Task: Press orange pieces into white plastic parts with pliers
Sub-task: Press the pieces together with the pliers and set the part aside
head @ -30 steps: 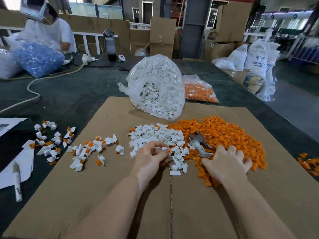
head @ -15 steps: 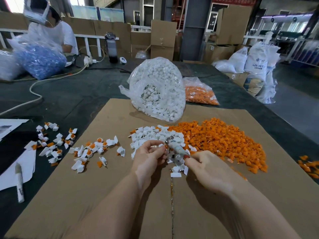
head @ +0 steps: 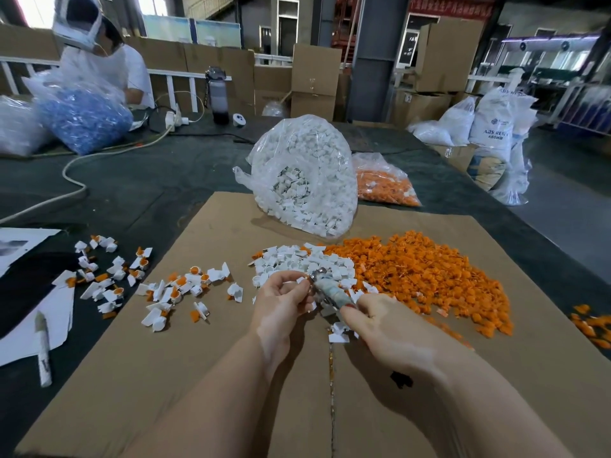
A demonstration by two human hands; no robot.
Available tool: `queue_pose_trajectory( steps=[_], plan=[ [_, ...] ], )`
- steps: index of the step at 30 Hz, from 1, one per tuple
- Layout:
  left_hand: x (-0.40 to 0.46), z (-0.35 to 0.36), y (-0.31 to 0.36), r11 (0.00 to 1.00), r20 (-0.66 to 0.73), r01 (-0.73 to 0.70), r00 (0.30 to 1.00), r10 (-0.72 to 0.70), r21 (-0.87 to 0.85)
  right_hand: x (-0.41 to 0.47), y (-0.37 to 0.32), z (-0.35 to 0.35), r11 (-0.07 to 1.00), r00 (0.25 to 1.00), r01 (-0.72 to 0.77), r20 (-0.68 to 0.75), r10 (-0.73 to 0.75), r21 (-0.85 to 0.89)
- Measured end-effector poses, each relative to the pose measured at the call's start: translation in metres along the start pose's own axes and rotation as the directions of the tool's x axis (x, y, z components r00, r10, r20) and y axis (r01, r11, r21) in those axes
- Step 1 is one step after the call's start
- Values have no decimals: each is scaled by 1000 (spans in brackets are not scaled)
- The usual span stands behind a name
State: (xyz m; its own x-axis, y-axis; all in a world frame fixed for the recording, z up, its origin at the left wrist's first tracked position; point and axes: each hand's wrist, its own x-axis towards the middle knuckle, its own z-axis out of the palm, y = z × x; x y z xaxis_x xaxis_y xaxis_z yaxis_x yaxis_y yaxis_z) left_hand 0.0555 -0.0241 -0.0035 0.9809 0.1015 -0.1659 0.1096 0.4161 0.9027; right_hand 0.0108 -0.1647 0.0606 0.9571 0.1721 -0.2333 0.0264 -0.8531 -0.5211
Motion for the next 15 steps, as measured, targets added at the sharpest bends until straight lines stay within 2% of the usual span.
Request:
queue_pose_trajectory(
  steps=[8, 13, 15],
  plan=[
    [0, -3, -2, 999, -6, -7, 1000, 8, 33, 4, 3, 14, 1000, 993, -15, -115, 16, 6],
    [-1, -5, -4, 999, -10, -42, 999, 42, -1, 0, 17, 20, 997, 955, -6, -296, 27, 72],
    [-2, -6, -7, 995, 2, -83, 997, 83, 62, 3, 28, 19, 993, 910, -36, -406, 79, 112]
  ],
)
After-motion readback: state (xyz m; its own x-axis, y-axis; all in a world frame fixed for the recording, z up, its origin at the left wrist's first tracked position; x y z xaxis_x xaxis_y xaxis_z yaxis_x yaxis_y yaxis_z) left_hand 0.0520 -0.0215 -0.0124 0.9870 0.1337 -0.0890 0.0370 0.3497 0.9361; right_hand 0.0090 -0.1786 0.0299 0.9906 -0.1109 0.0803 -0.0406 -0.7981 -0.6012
